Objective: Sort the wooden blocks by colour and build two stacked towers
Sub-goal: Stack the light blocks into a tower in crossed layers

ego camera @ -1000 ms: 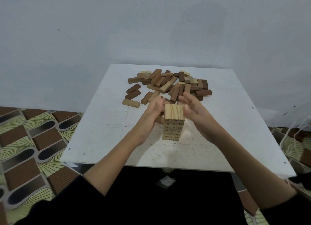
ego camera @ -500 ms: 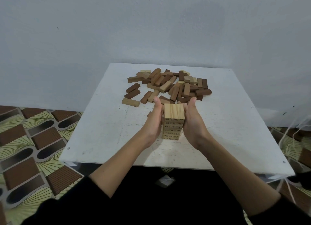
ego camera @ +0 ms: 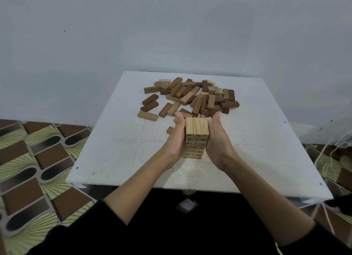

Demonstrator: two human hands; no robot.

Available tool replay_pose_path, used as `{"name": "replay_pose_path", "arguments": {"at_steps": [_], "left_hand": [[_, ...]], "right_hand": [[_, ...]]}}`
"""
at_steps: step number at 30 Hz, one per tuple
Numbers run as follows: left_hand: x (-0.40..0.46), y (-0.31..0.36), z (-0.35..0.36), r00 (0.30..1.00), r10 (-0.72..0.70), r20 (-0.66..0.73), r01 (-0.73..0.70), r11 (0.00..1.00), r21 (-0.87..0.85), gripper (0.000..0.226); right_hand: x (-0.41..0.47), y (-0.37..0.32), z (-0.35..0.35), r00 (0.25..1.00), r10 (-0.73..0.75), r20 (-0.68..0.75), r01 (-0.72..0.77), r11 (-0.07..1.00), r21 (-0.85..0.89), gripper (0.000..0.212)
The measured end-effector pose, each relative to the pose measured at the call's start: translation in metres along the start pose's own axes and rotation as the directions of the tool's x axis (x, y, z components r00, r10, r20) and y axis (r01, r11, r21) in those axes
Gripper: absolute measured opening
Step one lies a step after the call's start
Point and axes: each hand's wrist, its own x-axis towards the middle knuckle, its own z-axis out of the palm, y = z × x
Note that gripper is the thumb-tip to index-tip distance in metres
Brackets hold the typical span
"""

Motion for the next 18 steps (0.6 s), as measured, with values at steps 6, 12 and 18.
{"name": "replay_pose_path", "arguments": {"at_steps": [6,12,18], "left_hand": [[0.0018,-0.0034,-0.0017,1.0,-0.02,0.01,0.02,1.0,-0.003,0.075],[0.0032,-0.005,-0.0019,1.0,-0.028,0.012,0.028,1.0,0.008,0.078],[0.0026,-0.0057,-0.0043,1.0,0.012,-0.009,-0.012,0.999,0.038,0.076]], "right_hand": [[-0.0001,0.0019,-0.0003,1.0,-0.019,0.008,0.019,1.0,-0.005,0.071],[0.0033,0.0028,-0.0019,1.0,-0.002,-0.017,0.001,0.998,-0.071,0.068],[0.0062,0.006,-0.0083,1.0,-0.011,-0.011,0.01,0.996,-0.093,0.072]]}}
